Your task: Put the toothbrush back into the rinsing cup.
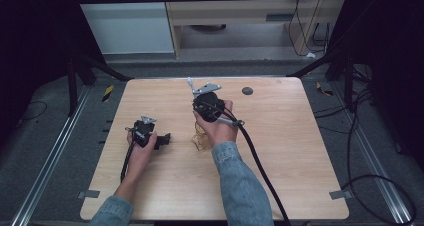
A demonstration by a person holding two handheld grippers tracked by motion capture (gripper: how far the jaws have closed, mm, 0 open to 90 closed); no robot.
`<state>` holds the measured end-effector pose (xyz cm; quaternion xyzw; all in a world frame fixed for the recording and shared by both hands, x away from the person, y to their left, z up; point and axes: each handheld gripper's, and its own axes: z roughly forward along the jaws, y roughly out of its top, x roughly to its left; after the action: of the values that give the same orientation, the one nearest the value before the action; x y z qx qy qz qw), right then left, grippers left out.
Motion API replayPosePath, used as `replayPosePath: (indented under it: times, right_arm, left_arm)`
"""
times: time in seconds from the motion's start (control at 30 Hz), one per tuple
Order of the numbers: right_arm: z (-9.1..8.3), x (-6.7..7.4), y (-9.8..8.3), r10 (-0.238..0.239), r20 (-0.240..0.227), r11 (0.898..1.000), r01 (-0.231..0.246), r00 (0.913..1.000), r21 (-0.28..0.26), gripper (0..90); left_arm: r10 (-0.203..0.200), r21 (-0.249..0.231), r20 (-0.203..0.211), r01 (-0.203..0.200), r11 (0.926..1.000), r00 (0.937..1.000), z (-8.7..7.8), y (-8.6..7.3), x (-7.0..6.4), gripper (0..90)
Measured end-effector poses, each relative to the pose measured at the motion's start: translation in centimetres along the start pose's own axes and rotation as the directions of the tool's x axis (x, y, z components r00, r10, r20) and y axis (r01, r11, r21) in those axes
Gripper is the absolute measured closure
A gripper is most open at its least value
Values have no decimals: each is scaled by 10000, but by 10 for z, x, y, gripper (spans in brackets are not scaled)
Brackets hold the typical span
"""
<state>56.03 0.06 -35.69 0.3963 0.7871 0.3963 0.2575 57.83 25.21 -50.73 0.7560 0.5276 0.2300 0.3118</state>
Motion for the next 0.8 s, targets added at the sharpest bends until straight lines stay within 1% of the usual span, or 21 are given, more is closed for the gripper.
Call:
replayPosePath:
  times: [0.2,0.47,0.53,0.8]
  right_arm:
    - [2,-3,-6,172,-41,9999,-172,9998,23,676]
    - [9,0,-16,340,-208,9990,-333,9992,303,676]
    - [10,0,-17,267,-213,9991,-259,9994,347,676]
    - [11,0,-20,216,-206,9986,-206,9996,478,676]
  left_arm:
    - [6,-5,-5,-6,10000,10000,0,0,0,0]
    - [8,-4,-6,-8,10000,10000,0,0,0,0]
    - [21,-5,-9,-21,10000,10000,0,0,0,0]
    - [5,-12,2,-5,10000,10000,0,0,0,0]
